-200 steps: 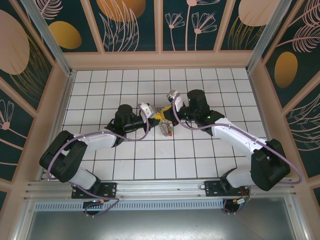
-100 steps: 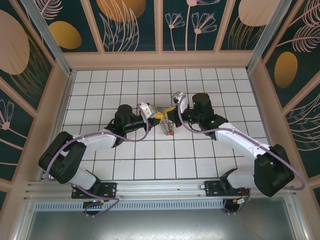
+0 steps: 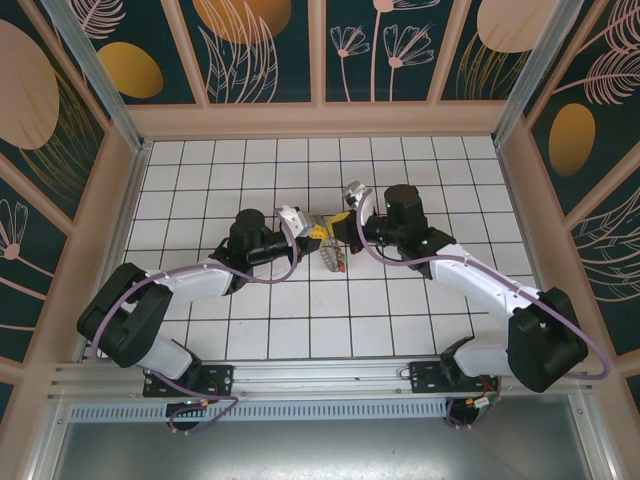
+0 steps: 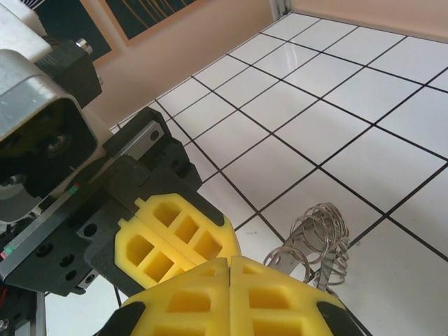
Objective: Put the keys on the keyring
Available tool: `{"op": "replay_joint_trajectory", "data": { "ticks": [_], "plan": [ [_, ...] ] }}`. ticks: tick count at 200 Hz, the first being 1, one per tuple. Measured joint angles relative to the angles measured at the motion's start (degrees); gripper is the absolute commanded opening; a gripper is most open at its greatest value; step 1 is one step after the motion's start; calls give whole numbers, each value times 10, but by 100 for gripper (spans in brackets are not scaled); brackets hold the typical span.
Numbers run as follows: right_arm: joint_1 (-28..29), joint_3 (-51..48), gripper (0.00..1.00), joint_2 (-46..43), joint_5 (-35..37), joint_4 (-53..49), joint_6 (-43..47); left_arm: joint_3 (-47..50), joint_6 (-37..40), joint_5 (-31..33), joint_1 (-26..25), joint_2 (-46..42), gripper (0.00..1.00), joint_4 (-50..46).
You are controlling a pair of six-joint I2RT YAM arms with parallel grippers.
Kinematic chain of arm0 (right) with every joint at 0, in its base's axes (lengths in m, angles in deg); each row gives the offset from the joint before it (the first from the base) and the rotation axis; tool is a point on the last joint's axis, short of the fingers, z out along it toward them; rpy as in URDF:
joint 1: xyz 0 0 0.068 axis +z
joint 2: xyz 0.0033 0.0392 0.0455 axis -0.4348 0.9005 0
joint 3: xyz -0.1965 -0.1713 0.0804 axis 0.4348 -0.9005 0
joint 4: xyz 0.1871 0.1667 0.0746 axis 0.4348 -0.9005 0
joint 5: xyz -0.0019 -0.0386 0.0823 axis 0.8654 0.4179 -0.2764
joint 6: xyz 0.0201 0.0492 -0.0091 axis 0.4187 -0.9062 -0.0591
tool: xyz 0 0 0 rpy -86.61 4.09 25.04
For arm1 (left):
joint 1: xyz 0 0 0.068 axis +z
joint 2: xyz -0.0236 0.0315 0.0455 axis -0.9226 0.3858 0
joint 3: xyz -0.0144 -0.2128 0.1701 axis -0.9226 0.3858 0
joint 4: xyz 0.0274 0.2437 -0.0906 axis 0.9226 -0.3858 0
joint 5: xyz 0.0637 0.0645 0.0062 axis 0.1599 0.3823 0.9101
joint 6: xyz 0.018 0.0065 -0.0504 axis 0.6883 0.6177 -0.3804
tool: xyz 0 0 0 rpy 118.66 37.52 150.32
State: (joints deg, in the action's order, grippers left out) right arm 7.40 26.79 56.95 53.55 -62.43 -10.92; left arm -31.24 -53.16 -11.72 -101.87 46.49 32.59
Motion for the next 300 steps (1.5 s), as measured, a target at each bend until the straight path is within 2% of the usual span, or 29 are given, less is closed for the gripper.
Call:
{"op": "replay_joint_trajectory", "data": {
  "ticks": [82, 160, 199, 251, 281, 293, 300],
  "plan": [
    [19, 63, 0, 36, 8, -81, 58, -1, -1, 2, 1, 0, 0, -10],
    [29, 70, 0, 40, 36, -88, 66, -1, -1, 13, 1, 1, 0, -12],
    [45, 83, 0, 40, 72, -112, 77, -1, -1, 14, 1, 1, 0, -12],
    [49, 83, 0, 39, 104, -113, 76, -1, -8, 18, 1, 1, 20, -7],
    [49, 83, 0, 39, 120, -113, 74, 9, -12, 26, 1, -9, 22, 10],
    [49, 83, 0, 39, 122, -113, 72, 15, -13, 28, 1, -13, 25, 15],
    [49, 83, 0, 39, 123, -113, 71, 19, -14, 29, 1, -16, 30, 19]
  ]
}}
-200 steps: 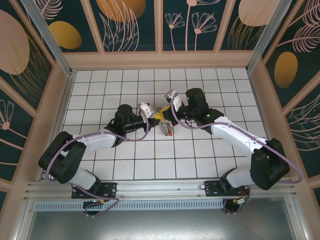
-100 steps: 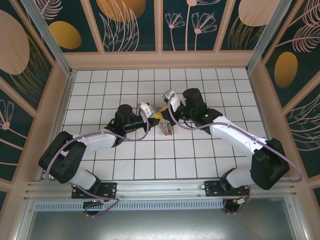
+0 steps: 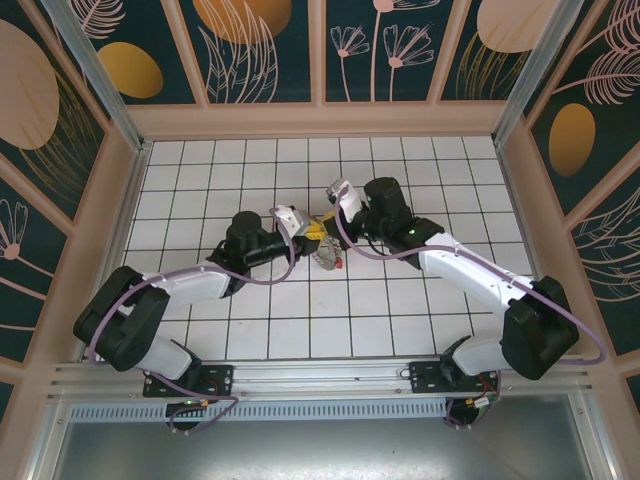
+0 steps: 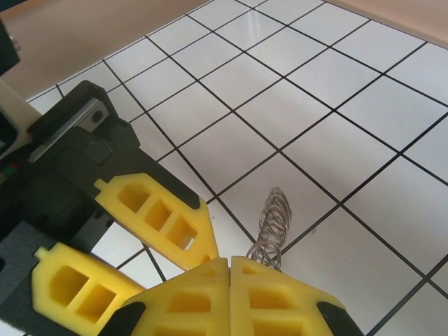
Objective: Put the keys on the keyring
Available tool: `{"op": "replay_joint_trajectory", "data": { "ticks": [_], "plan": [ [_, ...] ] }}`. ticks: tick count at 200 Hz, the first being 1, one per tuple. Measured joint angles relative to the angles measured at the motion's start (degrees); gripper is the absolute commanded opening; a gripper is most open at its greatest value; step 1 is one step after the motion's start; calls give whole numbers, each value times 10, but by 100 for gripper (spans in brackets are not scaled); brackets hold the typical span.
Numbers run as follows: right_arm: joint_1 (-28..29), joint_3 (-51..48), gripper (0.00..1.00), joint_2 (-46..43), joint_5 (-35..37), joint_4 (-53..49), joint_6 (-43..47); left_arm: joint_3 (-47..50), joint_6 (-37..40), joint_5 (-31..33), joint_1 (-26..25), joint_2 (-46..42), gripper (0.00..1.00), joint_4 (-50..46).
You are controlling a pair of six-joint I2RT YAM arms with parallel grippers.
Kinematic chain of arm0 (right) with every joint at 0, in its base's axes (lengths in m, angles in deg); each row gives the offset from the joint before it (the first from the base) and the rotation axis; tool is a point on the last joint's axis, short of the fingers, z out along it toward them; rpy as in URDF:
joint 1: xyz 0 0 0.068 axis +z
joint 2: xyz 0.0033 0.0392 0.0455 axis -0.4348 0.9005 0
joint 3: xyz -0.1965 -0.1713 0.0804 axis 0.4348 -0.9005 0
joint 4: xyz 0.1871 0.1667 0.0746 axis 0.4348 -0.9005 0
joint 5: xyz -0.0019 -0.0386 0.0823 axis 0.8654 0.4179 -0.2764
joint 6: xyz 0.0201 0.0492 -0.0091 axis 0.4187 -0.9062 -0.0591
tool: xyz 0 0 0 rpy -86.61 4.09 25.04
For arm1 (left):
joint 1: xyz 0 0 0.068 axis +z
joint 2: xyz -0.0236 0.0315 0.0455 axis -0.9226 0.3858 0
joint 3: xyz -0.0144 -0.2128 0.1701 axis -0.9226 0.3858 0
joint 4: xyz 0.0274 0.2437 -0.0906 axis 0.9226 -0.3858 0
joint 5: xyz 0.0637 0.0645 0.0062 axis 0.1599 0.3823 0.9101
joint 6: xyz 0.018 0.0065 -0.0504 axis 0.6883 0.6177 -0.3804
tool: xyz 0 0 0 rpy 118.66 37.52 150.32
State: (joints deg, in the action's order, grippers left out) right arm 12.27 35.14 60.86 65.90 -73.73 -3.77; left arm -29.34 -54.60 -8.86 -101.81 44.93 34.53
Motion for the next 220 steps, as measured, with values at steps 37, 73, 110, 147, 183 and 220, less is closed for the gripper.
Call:
{"op": "replay_joint_trajectory", "data": {
  "ticks": [37, 73, 110, 147, 183, 220],
  "plan": [
    [-1, 0, 0, 0, 9, 5, -12, 23, -13, 2, 0, -12, 36, 21],
    [-7, -4, 0, 0, 11, 15, -24, 44, -33, 1, 0, -21, 37, 49],
    [-12, -9, 0, 0, 11, 17, -31, 67, -45, 5, 0, -39, 39, 66],
    [-12, -10, 0, 2, 8, 24, -43, 114, -52, 73, 0, -85, 42, 100],
    [-12, -10, 0, 10, -8, 50, -71, 147, -51, 189, 0, -137, 43, 121],
    [-7, -10, 0, 25, -22, 84, -116, 167, -47, 292, 0, -173, 45, 124]
  ]
}}
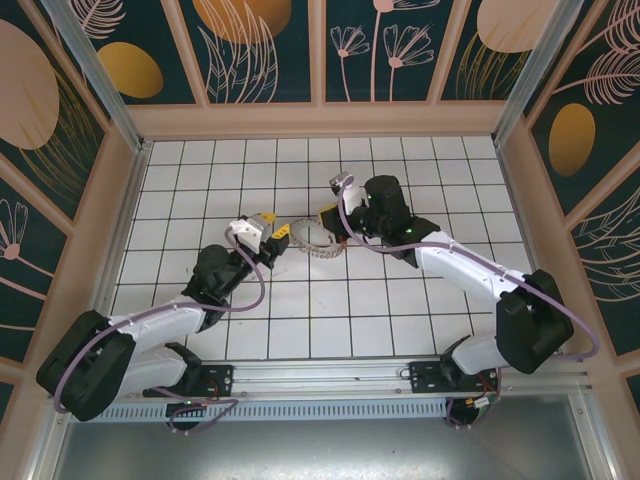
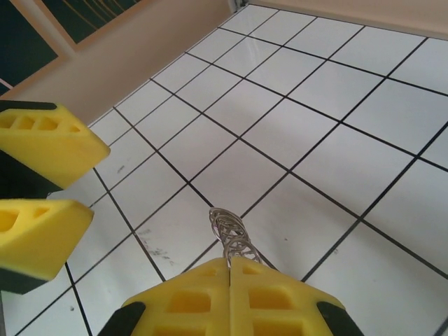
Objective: Put the keys on the keyring
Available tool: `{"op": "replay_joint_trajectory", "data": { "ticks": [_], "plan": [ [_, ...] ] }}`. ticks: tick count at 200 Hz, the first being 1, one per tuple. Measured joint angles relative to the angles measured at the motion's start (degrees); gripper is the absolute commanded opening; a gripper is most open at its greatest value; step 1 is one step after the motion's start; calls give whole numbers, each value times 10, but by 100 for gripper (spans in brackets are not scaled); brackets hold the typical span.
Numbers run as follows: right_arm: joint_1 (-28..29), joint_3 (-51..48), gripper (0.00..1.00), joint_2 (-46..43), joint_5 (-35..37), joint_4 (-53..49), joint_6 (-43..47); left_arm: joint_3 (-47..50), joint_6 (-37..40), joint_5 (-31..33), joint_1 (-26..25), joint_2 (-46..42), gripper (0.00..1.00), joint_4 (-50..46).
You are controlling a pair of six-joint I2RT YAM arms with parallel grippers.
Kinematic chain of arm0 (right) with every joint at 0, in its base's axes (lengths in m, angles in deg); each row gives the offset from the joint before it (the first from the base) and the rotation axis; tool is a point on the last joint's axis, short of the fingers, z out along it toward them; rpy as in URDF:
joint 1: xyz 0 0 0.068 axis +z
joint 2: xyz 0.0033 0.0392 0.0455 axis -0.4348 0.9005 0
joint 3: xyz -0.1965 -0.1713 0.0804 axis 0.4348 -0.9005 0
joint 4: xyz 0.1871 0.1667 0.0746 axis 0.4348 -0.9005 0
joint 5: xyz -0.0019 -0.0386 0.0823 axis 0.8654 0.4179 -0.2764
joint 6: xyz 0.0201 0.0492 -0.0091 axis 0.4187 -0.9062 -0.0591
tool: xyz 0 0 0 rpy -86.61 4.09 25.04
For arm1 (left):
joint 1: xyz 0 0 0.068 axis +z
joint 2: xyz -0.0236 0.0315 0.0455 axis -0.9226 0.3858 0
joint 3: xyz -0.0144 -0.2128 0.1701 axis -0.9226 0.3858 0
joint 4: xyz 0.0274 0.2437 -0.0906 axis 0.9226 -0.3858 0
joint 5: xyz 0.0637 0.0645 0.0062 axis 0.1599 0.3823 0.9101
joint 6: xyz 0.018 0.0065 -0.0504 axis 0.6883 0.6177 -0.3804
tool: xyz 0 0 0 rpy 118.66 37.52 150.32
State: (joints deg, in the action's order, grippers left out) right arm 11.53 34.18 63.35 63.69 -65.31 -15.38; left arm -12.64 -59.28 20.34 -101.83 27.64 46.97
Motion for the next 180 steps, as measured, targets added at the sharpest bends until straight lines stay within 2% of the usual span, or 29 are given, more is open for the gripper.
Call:
{"op": "replay_joint_trajectory", "data": {
  "ticks": [26, 55, 105, 180],
  "plan": [
    [10, 0, 0, 7, -5, 20, -32, 15, 0, 52, 0, -12, 45, 1],
    [12, 0, 0, 14, 3, 32, -66, 21, 0, 80, 0, -13, 45, 1],
    [1, -19, 0, 34, 31, 32, -97, 19, 0, 82, 0, 1, 44, -1],
    [-56, -77, 0, 13, 47, 18, -107, -8, -3, 70, 0, 33, 44, -2]
  ]
}}
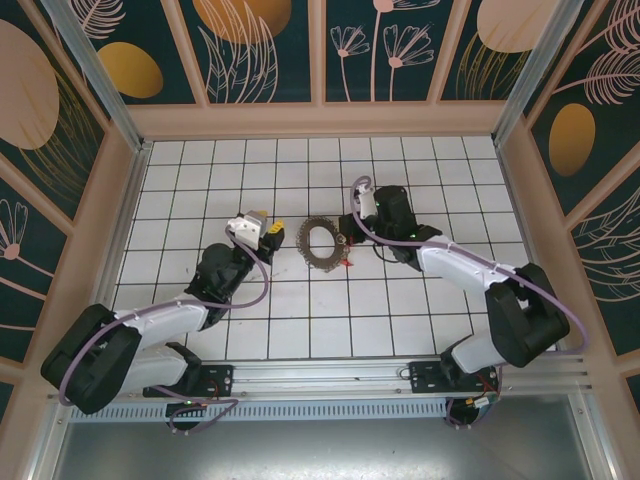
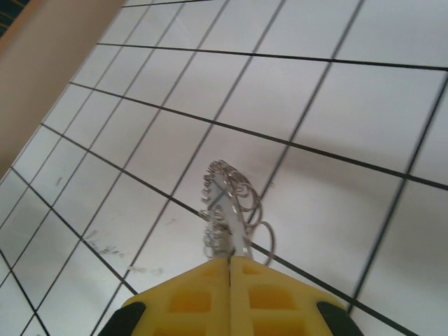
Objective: Put the keys on the keyring
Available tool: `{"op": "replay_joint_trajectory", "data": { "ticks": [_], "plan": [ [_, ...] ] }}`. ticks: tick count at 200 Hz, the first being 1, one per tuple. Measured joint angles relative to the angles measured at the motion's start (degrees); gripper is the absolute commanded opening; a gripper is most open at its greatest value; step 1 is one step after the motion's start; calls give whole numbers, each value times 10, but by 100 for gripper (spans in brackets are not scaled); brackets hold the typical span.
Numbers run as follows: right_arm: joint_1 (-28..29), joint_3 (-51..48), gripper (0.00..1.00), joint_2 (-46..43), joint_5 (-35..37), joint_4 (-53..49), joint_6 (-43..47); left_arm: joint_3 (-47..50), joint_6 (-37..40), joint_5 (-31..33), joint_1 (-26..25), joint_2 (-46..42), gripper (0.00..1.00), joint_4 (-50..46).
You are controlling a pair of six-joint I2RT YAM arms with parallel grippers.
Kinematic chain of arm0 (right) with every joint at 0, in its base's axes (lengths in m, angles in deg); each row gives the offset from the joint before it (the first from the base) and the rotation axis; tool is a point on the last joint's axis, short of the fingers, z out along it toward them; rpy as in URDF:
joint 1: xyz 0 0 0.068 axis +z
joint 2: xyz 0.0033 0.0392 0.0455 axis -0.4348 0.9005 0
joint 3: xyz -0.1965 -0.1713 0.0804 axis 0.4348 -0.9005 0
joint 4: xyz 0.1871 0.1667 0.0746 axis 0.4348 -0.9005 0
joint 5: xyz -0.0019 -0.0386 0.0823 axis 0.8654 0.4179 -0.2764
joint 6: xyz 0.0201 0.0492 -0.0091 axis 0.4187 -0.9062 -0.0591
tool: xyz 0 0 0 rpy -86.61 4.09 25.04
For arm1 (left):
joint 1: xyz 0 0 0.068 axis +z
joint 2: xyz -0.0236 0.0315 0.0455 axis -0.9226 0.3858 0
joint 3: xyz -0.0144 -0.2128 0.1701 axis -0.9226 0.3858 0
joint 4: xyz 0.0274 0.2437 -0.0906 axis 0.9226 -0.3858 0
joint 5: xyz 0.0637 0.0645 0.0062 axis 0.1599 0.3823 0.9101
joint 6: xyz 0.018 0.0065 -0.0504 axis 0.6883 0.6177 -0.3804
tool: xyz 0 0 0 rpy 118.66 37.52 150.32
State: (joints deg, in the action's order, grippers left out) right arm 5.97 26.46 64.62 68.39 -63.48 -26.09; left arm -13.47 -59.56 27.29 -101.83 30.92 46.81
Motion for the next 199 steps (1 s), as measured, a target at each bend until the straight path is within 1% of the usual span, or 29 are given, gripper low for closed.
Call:
{"op": "replay_joint_trajectory", "data": {
  "ticks": [38, 61, 140, 199],
  "plan": [
    [-33, -32, 0, -24, 0, -9, 0, -16, -2, -13, 0, 20, 43, -4],
    [-43, -46, 0, -33, -2, -16, 2, -24, -5, -21, 0, 28, 43, -4],
    [-44, -68, 0, -36, -30, -55, 17, -33, -13, -32, 0, 45, 43, -6],
    [-44, -75, 0, -26, -32, -82, 17, -33, -13, -34, 0, 45, 43, -6]
  ]
}}
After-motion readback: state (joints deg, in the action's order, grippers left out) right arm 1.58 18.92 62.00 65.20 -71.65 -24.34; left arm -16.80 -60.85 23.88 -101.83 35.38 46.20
